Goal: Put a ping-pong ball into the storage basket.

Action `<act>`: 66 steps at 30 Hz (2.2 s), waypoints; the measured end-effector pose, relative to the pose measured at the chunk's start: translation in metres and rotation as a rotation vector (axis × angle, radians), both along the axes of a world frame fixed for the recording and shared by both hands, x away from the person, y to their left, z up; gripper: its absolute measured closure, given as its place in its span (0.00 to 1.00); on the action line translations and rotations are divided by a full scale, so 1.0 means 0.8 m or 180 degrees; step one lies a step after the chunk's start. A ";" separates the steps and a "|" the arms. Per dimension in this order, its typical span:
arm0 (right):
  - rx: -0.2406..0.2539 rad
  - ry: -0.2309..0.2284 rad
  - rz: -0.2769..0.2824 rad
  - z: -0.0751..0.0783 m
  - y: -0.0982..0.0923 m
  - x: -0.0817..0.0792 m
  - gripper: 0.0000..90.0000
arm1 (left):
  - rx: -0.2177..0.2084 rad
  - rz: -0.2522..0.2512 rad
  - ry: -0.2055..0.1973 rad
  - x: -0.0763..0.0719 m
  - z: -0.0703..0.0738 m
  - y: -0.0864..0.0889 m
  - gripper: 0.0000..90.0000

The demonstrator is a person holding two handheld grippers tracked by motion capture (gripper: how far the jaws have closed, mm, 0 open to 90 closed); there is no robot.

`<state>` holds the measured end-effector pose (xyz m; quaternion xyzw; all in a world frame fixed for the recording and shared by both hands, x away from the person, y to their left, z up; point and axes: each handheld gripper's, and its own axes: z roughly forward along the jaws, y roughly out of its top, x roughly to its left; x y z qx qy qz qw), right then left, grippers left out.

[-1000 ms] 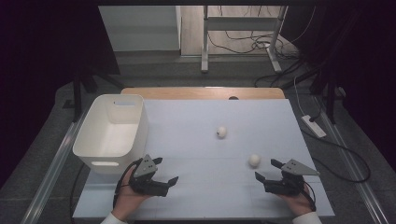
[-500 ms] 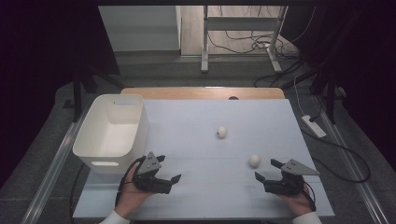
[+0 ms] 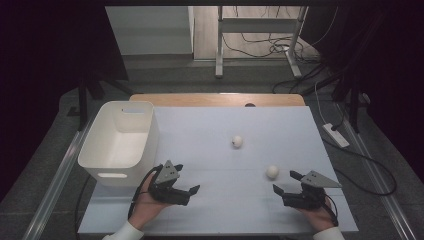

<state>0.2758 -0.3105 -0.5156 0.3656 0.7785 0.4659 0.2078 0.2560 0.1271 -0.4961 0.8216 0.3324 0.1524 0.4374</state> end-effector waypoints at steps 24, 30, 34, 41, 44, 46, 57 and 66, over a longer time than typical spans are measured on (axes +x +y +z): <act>-0.0002 -0.0002 0.0012 -0.001 0.000 0.000 0.17 | 0.0035 -0.0143 0.0123 0.027 0.004 -0.022 0.11; 0.0000 0.0008 0.0010 -0.001 -0.002 0.001 0.17 | 0.0029 -0.0145 0.0141 0.035 0.005 -0.027 0.11; 0.0035 0.0013 0.0003 -0.001 -0.003 0.001 0.17 | 0.0013 -0.0159 0.0152 0.038 0.005 -0.029 0.11; 0.0062 0.0013 -0.0007 -0.002 -0.003 0.004 0.17 | 0.0012 -0.0163 0.0184 0.047 0.007 -0.032 0.11; 0.0068 0.0021 0.0020 -0.003 -0.002 0.007 0.17 | 0.0021 -0.0157 0.0194 0.052 0.007 -0.035 0.11; 0.0068 0.0030 0.0031 -0.003 -0.002 0.007 0.17 | 0.0024 -0.0157 0.0201 0.054 0.007 -0.037 0.11; 0.0092 0.0042 0.0065 -0.002 0.000 0.006 0.17 | 0.0024 -0.0167 0.0206 0.070 0.011 -0.047 0.11; 0.0117 0.0041 0.0039 0.000 0.001 0.005 0.17 | 0.0002 -0.0159 0.0271 0.081 0.010 -0.054 0.12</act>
